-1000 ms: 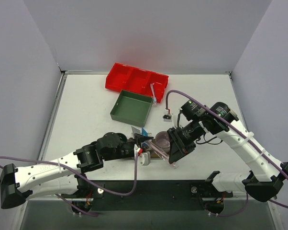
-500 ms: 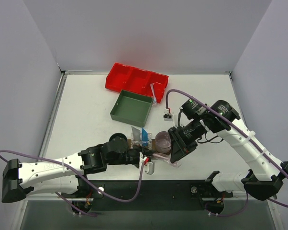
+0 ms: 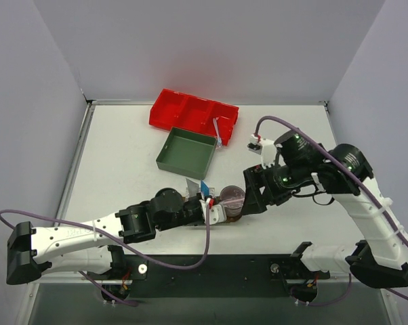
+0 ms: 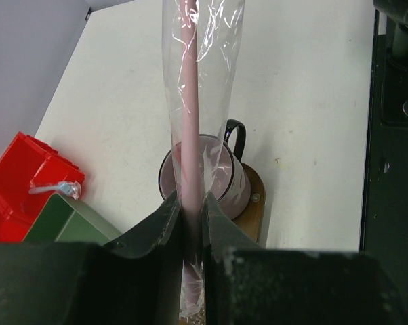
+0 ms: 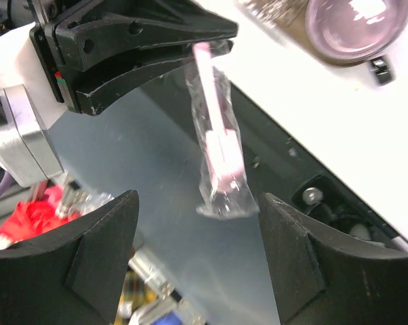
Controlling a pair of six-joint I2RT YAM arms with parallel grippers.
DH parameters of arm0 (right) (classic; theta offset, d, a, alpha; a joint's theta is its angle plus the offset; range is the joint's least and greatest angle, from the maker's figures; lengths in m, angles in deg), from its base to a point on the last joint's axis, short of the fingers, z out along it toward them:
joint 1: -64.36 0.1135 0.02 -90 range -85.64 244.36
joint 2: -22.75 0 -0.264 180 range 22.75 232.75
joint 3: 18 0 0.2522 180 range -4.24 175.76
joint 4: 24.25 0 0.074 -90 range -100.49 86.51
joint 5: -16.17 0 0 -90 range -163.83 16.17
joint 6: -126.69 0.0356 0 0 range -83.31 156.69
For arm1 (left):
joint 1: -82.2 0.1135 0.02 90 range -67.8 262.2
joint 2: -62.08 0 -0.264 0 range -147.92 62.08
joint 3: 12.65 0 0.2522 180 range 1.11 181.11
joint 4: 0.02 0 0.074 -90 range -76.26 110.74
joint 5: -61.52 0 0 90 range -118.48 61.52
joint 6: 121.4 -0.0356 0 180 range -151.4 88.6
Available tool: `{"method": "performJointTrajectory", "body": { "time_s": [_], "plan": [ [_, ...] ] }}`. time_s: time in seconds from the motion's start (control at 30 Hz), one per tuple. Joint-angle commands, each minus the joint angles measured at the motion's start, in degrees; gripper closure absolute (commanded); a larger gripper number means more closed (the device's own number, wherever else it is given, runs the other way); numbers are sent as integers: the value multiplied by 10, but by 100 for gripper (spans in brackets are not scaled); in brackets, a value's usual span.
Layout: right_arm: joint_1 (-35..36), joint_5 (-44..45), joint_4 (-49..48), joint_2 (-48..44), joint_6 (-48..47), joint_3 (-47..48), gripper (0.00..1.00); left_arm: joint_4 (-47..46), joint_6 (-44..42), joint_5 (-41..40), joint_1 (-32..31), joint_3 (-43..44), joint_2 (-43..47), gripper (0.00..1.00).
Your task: Prepare toiletry sets of a toothbrush and toothpaste on the tray
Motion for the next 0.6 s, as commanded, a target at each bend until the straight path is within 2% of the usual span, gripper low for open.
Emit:
{"method": "performJointTrajectory", "body": {
  "time_s": [0.0,0.1,0.23,0.4,0.57],
  "plan": [
    [3,167,-31,-55,38,20,34,-54,78,-44,5,30,-2,100],
    [3,234,-100,-103,58,-18,34,-61,111,-47,14,31,-5,100],
    [3,248,-204,-169,68,-88,33,-64,145,-26,31,32,-4,100],
    [4,244,-294,-180,82,-142,35,-75,181,15,55,32,-3,100],
    [3,227,-367,-171,90,-170,37,-74,180,17,61,31,0,100]
  ]
}}
